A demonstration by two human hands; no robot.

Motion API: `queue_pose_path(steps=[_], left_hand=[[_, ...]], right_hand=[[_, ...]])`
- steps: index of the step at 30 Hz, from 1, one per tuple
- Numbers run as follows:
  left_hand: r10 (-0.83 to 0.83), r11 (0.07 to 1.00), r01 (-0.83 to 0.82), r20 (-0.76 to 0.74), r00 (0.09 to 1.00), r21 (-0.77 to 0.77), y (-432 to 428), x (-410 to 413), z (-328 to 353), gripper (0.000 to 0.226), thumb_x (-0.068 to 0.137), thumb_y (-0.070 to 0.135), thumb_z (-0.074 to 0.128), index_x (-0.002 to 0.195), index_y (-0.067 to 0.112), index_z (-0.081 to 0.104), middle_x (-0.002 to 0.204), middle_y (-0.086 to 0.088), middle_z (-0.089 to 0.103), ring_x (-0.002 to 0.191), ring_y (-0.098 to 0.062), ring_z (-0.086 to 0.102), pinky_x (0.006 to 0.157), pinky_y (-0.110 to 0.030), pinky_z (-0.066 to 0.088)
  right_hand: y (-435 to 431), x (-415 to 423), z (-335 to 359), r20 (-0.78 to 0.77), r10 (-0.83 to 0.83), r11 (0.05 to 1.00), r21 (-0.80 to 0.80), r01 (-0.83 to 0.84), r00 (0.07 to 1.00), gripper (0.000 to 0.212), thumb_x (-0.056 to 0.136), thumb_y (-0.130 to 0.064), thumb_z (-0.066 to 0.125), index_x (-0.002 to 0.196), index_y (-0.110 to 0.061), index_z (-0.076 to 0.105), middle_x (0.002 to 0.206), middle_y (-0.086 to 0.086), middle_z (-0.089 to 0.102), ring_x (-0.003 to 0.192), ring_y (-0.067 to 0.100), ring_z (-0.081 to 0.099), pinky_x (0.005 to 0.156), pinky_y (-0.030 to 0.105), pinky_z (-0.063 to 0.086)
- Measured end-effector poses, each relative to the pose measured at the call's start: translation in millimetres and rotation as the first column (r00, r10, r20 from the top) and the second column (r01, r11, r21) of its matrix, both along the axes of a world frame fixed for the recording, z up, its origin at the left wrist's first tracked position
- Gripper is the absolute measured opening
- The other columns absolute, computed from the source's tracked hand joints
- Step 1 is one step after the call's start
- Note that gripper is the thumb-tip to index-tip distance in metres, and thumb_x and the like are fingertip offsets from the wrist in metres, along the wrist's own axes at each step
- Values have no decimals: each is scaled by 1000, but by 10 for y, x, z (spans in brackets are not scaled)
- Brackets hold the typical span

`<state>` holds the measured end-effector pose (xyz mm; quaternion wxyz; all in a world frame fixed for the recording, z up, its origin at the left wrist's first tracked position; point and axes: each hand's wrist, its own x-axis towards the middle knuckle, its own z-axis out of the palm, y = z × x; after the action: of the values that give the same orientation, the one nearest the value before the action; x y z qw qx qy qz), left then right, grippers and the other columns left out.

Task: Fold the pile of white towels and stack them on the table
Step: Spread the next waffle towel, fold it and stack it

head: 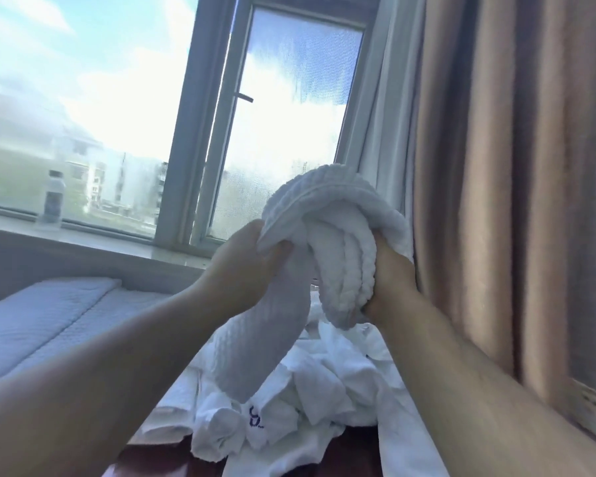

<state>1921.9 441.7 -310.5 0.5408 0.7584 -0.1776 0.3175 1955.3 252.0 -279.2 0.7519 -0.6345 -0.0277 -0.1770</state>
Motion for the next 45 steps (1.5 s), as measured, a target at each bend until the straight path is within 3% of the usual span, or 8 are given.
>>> queue_pose_path(steps=[6, 10, 13, 15, 19, 25, 36, 45], left_hand=[[314, 881, -299, 20, 949, 365, 548, -426, -272, 16, 91, 41, 66, 83, 27, 61, 74, 11, 62, 70, -5, 57, 57, -23, 37], [374, 786, -234, -138, 917, 573, 806, -622, -732, 16, 91, 42, 65, 91, 26, 68, 88, 4, 71, 88, -22, 64, 75, -35, 48], [456, 599, -136, -196, 868, 789, 823, -765, -1448, 39, 91, 56, 58, 108, 22, 64, 108, -2, 68, 107, -27, 60, 85, -37, 46], [478, 494, -14, -258, 839, 869, 769, -875, -2002, 55, 88, 69, 53, 127, 31, 56, 129, 3, 59, 124, -24, 51, 100, -42, 41], [471, 535, 66, -362, 805, 842, 689, -878, -2707, 78, 78, 81, 47, 143, 39, 39, 147, 9, 47, 137, -21, 39, 113, -43, 31], [396, 568, 50, -326, 859, 821, 713, -519, -2848, 93, 67, 87, 39, 147, 39, 33, 148, 14, 44, 140, -17, 33, 116, -40, 25], [222, 530, -44, -88, 971, 847, 844, 18, -2825, 65, 74, 76, 62, 116, 27, 55, 120, 9, 52, 115, -16, 48, 95, -33, 30], [171, 771, 88, -339, 925, 631, 886, -230, -2593, 12, 100, 42, 54, 105, 41, 65, 96, 23, 65, 88, 1, 59, 73, -11, 37]], right_hand=[[74, -384, -274, -1, -138, 896, -426, 125, 990, 40, 85, -53, 57, 94, -16, 69, 81, 3, 74, 77, 24, 72, 69, 37, 59], [106, -470, -796, 213, -196, 478, -831, 283, 957, 29, 78, -55, 59, 79, -26, 56, 77, -4, 65, 70, 20, 64, 53, 30, 42], [93, -436, -1434, 116, -148, 23, -992, 120, 982, 33, 78, -51, 69, 76, -26, 48, 97, 2, 57, 86, 22, 52, 70, 33, 47], [58, -474, -2004, -63, -65, -81, -994, -68, 996, 35, 81, -51, 73, 90, -26, 50, 108, 2, 57, 92, 20, 50, 73, 31, 45], [-13, -600, -2836, -229, 43, 101, -968, -232, 973, 64, 80, -77, 57, 123, -33, 39, 111, -10, 48, 97, 19, 53, 79, 35, 42], [58, -327, -2949, -164, 26, 194, -967, -166, 986, 72, 73, -92, 24, 115, -34, 37, 103, -10, 53, 94, 17, 53, 78, 39, 44], [-20, 55, -2937, -288, 42, 509, -818, -269, 957, 75, 59, -92, 63, 115, -52, 36, 113, -15, 62, 99, 9, 65, 88, 40, 55], [-144, -179, -2729, -419, 95, 382, -822, -422, 903, 64, 91, -81, 29, 112, -32, 64, 110, -11, 68, 100, 5, 61, 79, 23, 43]])
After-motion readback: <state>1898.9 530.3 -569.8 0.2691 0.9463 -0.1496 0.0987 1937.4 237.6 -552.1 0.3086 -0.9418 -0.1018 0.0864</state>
